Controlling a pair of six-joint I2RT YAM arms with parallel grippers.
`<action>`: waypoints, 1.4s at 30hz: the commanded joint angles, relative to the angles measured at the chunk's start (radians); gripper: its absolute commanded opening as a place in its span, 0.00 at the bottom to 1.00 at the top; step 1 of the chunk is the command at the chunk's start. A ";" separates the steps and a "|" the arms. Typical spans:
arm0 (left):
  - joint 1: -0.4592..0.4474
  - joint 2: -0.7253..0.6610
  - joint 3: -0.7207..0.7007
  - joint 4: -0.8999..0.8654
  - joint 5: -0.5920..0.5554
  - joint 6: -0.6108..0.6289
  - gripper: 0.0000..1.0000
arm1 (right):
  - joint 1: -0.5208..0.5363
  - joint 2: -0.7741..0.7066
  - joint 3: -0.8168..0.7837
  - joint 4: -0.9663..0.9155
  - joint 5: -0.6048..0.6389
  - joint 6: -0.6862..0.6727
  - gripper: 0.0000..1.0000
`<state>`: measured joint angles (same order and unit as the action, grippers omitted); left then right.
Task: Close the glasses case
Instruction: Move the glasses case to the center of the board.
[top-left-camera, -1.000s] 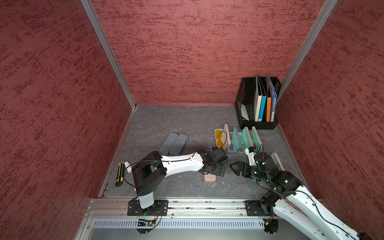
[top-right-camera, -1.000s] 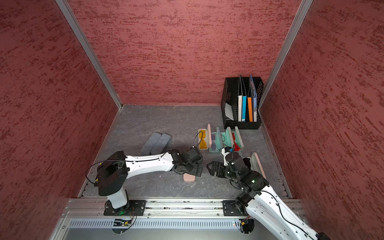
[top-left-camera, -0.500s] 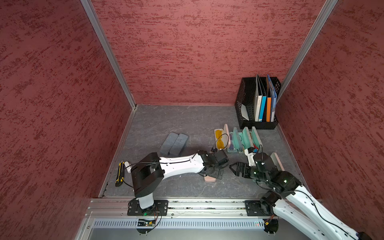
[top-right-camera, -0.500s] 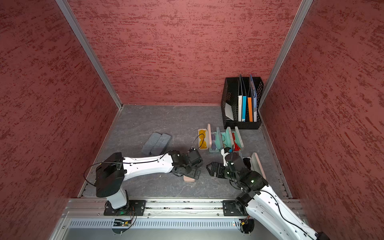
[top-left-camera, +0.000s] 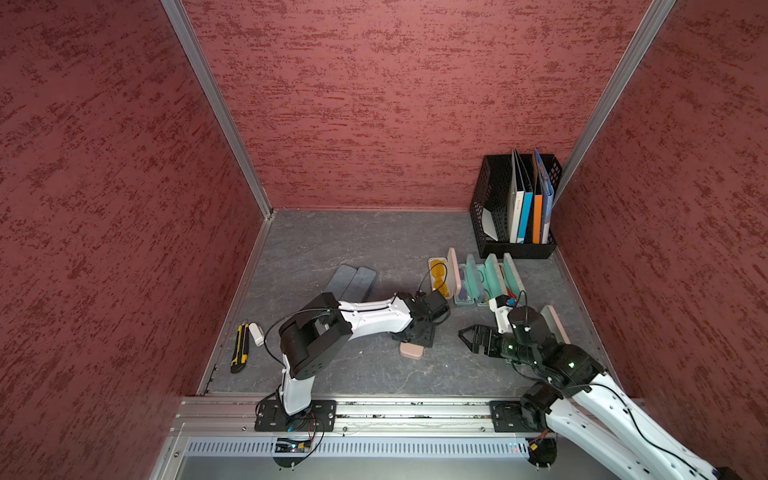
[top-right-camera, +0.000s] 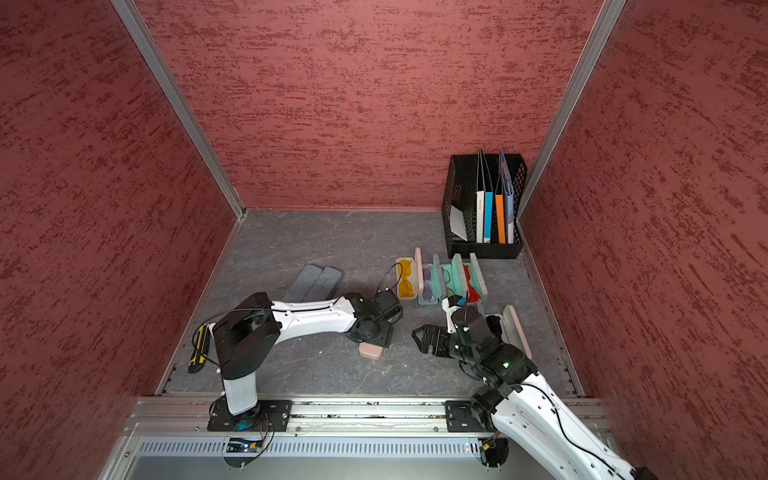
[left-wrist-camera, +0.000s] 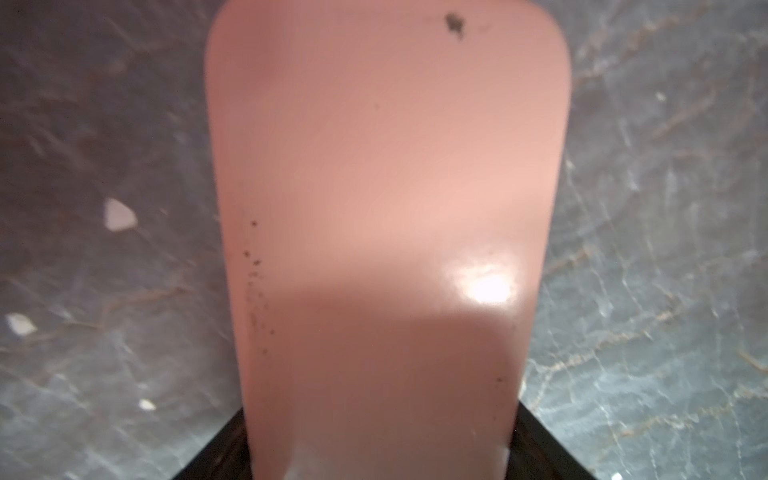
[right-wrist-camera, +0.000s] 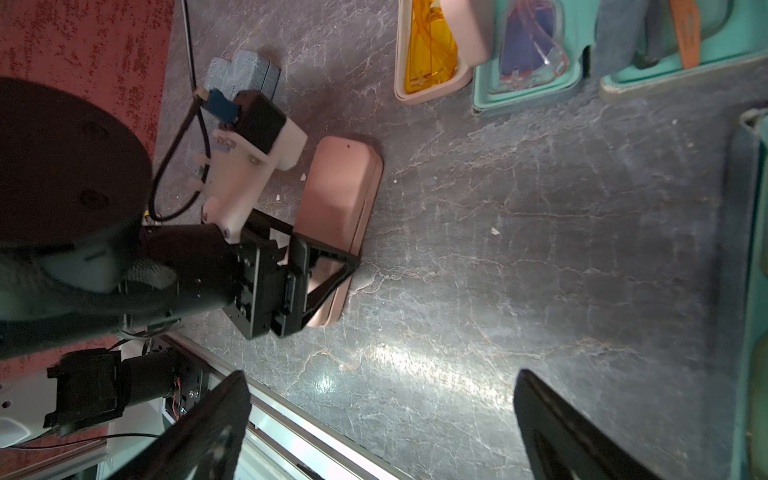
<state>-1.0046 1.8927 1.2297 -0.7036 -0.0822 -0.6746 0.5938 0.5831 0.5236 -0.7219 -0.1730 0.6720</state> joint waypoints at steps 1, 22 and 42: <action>0.073 0.016 -0.040 0.019 -0.012 0.058 0.75 | -0.003 0.016 -0.009 0.045 -0.016 -0.013 0.98; 0.379 -0.001 -0.078 0.013 -0.125 0.220 0.78 | -0.002 0.082 -0.052 0.119 -0.043 -0.011 0.98; 0.354 -0.091 -0.084 0.034 -0.220 0.193 0.88 | -0.003 0.039 -0.091 0.105 -0.042 0.001 0.98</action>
<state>-0.6415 1.8473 1.1584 -0.6510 -0.2527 -0.4690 0.5938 0.6350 0.4343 -0.6186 -0.2169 0.6724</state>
